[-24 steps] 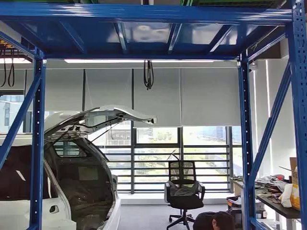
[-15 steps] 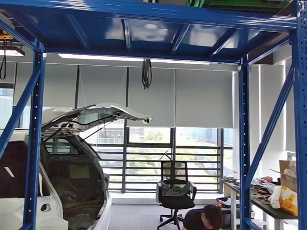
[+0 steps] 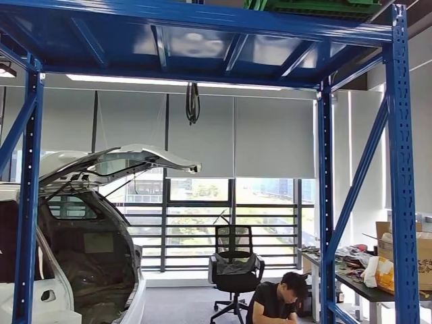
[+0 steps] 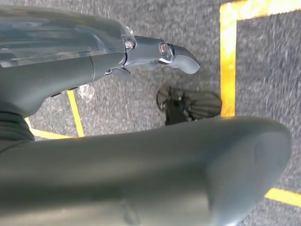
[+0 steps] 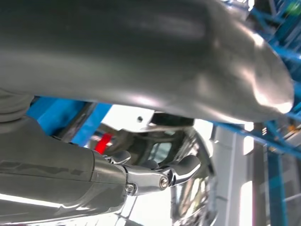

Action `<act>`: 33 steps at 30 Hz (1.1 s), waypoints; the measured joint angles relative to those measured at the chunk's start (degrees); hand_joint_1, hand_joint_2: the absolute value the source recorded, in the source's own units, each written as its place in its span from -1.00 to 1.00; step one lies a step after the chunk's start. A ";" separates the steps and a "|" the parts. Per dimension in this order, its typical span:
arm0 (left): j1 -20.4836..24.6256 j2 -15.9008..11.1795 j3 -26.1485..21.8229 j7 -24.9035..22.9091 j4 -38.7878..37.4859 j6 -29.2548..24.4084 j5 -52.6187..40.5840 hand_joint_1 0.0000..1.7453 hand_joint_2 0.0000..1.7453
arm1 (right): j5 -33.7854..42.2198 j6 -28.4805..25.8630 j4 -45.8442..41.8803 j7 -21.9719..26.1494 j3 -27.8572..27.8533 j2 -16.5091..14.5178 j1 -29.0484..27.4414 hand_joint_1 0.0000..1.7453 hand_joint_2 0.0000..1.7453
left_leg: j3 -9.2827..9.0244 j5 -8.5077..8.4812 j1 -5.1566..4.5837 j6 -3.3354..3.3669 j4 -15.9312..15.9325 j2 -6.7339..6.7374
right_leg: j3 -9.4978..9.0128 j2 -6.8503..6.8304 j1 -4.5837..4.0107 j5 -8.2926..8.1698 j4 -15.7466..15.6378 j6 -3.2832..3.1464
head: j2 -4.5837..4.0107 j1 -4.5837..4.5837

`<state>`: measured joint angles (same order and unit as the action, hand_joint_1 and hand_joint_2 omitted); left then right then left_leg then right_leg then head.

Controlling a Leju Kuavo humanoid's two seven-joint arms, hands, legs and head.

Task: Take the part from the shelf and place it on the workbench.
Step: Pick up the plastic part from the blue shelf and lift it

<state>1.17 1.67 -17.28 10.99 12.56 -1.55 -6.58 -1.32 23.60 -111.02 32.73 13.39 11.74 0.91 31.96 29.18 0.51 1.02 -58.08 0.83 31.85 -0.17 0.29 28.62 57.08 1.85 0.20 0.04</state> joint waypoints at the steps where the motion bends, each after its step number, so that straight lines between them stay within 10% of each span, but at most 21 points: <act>1: 0.00 0.03 -0.12 -0.01 -0.01 0.04 0.02 -1.00 -1.00 | -0.11 -0.58 -0.01 -1.17 0.01 0.04 -0.39 -1.00 -1.00 | -0.05 -0.06 0.06 -0.10 0.10 0.00 | 0.02 0.02 -0.06 0.01 0.02 -0.06 | 0.00 0.01; 19: -0.14 0.27 -2.88 0.54 -0.04 -0.20 -0.04 -1.00 -1.00 | -12.62 -13.80 -0.32 -7.59 0.80 2.64 -4.10 -1.00 -1.00 | -0.06 -0.19 -0.11 -0.42 0.28 -0.01 | 0.03 0.00 0.03 0.08 0.12 -0.37 | 0.00 0.01; 29: -0.12 0.36 -3.40 0.81 -0.04 -0.14 -0.30 -1.00 -1.00 | -14.40 -14.73 -0.60 -7.87 1.20 3.44 -4.59 -1.00 -1.00 | -0.42 -0.10 -0.26 0.83 0.78 0.04 | 0.25 0.08 0.56 -0.56 1.35 0.95 | 0.00 0.02; 33: -0.13 0.51 -3.64 1.01 -0.04 -0.16 -0.71 -1.00 -1.00 | -16.51 -15.91 -1.63 -7.40 1.68 3.91 -4.82 -1.00 -1.00 | -0.92 -0.36 0.23 1.16 1.14 0.20 | 4.83 0.14 0.82 5.49 11.48 1.57 | 0.00 0.01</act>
<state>1.04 2.17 -20.92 11.99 12.52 -1.71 -7.30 -17.82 7.69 -112.66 25.34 15.07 15.66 -3.91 31.04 28.82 0.74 2.18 -56.94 1.03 36.68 -0.02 1.11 34.11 68.56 3.43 0.20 0.04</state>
